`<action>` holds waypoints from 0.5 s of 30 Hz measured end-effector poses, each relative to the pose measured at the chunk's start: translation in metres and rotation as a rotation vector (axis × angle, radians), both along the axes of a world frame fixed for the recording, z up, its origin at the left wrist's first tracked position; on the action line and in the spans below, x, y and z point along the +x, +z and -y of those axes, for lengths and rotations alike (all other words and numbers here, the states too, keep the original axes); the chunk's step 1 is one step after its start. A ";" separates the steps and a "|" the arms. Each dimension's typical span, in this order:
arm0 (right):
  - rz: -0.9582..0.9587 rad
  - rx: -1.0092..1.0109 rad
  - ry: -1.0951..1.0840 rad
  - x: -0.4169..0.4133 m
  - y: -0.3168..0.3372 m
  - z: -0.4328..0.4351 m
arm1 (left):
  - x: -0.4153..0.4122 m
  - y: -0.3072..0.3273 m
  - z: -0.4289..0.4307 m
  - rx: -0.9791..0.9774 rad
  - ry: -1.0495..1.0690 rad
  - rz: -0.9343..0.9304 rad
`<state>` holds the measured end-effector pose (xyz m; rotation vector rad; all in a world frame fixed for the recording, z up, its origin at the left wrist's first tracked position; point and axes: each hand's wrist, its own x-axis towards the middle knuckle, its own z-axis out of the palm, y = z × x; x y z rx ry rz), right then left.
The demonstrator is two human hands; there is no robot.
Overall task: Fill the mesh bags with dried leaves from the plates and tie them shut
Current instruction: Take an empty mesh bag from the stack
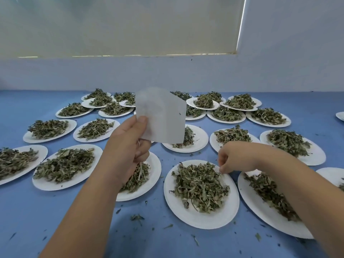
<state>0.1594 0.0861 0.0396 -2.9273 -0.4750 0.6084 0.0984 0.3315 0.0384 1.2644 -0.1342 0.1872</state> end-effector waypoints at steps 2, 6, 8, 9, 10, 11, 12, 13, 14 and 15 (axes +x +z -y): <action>-0.015 -0.008 0.018 -0.003 0.002 0.001 | 0.000 0.000 0.000 0.015 0.001 0.009; -0.025 0.001 0.054 -0.012 0.004 0.002 | -0.001 -0.001 -0.001 0.060 0.018 0.030; -0.016 0.004 0.072 -0.016 0.005 0.002 | -0.002 -0.001 0.001 0.099 0.046 0.044; -0.016 0.000 0.081 -0.018 0.006 0.002 | -0.002 -0.001 0.002 0.125 0.066 0.049; -0.018 -0.003 0.088 -0.020 0.005 0.003 | -0.002 -0.002 0.003 0.149 0.088 0.053; -0.018 -0.001 0.092 -0.022 0.005 0.003 | -0.003 -0.002 0.004 0.169 0.107 0.058; -0.018 0.007 0.092 -0.024 0.004 0.004 | -0.003 -0.003 0.005 0.181 0.123 0.061; -0.018 0.022 0.090 -0.026 0.004 0.005 | -0.003 -0.003 0.006 0.186 0.136 0.061; -0.016 0.044 0.082 -0.028 0.003 0.007 | -0.003 -0.004 0.007 0.189 0.150 0.057; -0.008 0.072 0.071 -0.030 0.004 0.010 | -0.004 -0.004 0.009 0.199 0.172 0.057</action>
